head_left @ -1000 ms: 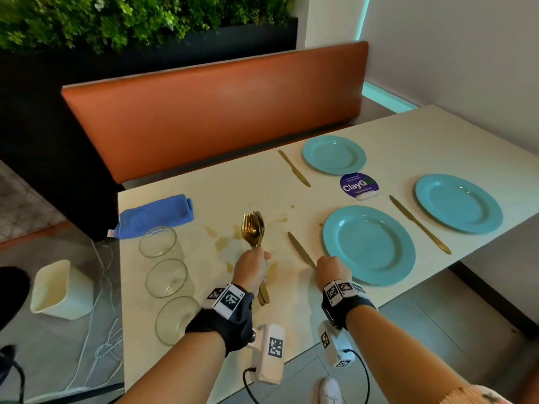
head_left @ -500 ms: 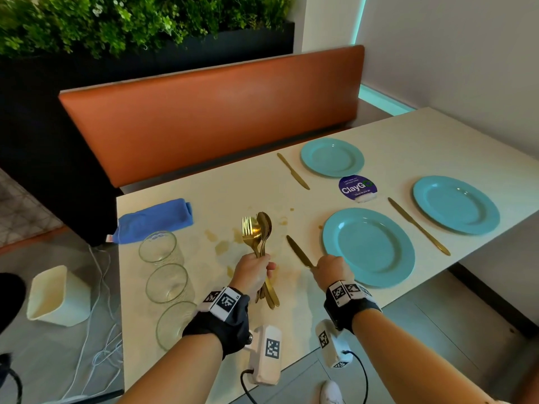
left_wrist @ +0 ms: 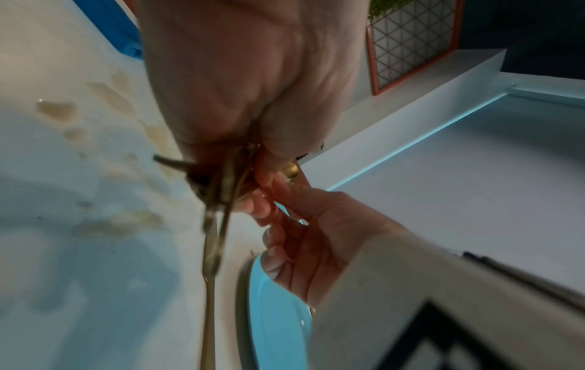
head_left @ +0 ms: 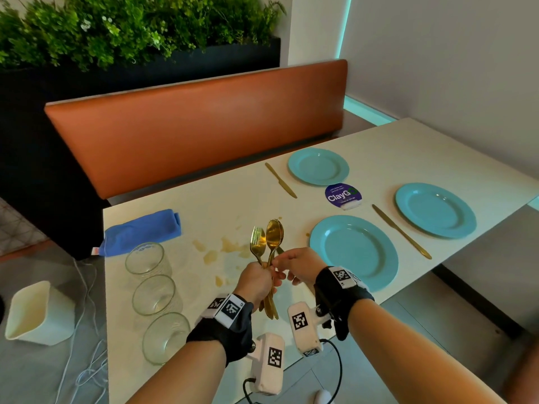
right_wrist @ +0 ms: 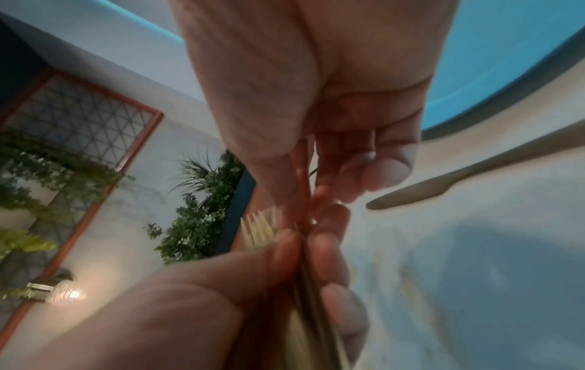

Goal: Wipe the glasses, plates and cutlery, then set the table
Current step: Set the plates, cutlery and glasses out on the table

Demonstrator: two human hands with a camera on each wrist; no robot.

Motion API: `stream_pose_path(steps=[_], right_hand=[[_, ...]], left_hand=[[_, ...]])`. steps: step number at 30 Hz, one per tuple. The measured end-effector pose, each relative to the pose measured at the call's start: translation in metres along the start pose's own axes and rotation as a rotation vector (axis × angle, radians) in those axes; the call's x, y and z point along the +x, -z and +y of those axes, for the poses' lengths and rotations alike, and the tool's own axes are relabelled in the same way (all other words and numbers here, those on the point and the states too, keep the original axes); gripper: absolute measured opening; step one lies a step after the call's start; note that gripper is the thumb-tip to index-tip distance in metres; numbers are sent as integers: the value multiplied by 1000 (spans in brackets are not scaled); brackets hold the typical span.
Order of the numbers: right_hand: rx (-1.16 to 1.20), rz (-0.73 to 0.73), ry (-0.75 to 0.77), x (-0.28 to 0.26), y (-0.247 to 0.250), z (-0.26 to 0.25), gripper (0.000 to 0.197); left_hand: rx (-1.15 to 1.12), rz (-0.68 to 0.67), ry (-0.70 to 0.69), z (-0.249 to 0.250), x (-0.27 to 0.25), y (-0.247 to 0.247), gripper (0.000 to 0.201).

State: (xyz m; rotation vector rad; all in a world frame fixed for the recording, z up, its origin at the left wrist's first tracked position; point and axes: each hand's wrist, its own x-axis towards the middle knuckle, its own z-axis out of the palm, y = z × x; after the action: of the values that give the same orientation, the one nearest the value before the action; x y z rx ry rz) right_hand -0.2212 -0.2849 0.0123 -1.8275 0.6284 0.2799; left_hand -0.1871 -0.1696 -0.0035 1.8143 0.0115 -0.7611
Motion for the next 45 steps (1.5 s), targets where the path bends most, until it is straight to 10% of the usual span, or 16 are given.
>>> stream_pose_path(steps=[9,21,31,39,45], right_hand=[[196,80,-105,-2,19,-5,16],[-477,382,206,56,93,-30,13],[-1182,-67,578,172,215,-58,21],[-1250,-274,490,225,264,-69,24],[-1098,-74,129,280,335,-56,25]], left_hand=[[96,-78,-50,20,0,-13,27],[228,-54,-118,91,63,-53,25],[257,-79,-74,166,161,-114,24],[204,-21,-4,195,213,-137,15],[106,213,-7,199,243,-122,4]])
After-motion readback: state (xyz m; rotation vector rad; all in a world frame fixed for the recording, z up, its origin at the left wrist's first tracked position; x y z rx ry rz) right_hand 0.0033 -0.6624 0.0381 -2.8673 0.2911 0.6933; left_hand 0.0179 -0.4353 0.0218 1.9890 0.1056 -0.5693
